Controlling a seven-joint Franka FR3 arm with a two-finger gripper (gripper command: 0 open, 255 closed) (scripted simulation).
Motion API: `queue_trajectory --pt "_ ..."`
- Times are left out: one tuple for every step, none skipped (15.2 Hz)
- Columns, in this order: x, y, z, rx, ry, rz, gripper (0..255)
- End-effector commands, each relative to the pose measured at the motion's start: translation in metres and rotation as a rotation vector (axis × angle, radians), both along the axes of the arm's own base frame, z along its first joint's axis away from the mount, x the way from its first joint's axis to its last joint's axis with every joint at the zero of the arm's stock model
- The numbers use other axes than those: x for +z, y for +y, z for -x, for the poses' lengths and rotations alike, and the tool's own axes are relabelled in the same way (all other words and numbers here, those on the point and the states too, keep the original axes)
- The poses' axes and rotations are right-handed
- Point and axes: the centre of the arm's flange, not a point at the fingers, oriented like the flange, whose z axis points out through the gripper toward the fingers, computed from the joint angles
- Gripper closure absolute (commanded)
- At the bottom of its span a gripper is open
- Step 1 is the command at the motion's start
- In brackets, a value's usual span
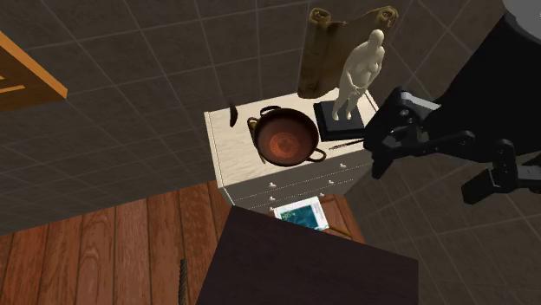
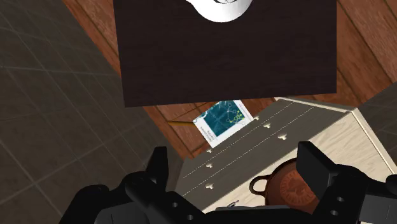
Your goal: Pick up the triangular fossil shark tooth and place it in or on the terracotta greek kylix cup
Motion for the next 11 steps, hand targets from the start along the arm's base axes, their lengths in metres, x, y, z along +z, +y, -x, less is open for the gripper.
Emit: queue_trajectory --pt "0.000 0.000 0.000 0.000 0.000 0.000 0" --pt "-0.008 0.009 -0.004 0.002 -0.008 0.001 0" --pt "-0.016 0.018 -0.009 0.003 -0.015 0.001 0" --pt "-0.023 0.027 -0.013 0.005 -0.023 0.002 0" --pt "-0.031 0.036 -0.017 0.007 -0.030 0.003 0" --pt "-0.039 0.045 -0.022 0.008 -0.038 0.004 0" --pt "-0.047 0.055 -0.026 0.010 -0.046 0.004 0" --pt "-0.054 0.064 -0.031 0.011 -0.053 0.005 0" --pt "-0.062 0.073 -0.035 0.013 -0.061 0.006 0" --pt "-0.070 0.082 -0.040 0.015 -0.069 0.006 0" --pt "-0.077 0.091 -0.045 0.016 -0.076 0.007 0"
